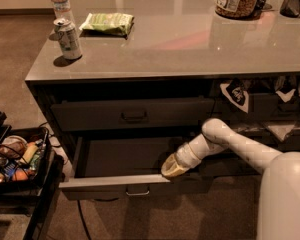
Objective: Open middle drawer
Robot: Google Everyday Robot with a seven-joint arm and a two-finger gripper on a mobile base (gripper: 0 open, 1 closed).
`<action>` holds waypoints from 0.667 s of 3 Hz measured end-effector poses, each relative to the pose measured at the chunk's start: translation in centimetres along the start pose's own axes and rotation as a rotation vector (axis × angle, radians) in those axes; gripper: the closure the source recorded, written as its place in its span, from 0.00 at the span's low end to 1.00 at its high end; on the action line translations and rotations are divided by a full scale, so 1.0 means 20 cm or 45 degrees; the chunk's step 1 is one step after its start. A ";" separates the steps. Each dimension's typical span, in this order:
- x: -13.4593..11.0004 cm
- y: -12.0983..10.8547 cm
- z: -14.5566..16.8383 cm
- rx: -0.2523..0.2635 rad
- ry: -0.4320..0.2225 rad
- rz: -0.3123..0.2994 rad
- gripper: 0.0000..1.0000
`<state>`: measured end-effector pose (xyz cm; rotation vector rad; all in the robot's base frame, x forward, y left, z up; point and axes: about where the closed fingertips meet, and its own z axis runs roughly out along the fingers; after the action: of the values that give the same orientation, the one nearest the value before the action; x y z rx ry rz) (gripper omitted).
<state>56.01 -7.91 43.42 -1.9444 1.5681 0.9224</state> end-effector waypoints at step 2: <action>-0.03 0.11 0.05 -0.145 -0.195 0.000 1.00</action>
Offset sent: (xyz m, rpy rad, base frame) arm -0.0845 -0.0045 0.0114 0.4047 0.3823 0.2822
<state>53.66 -7.30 43.41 -1.8997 1.4573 1.1540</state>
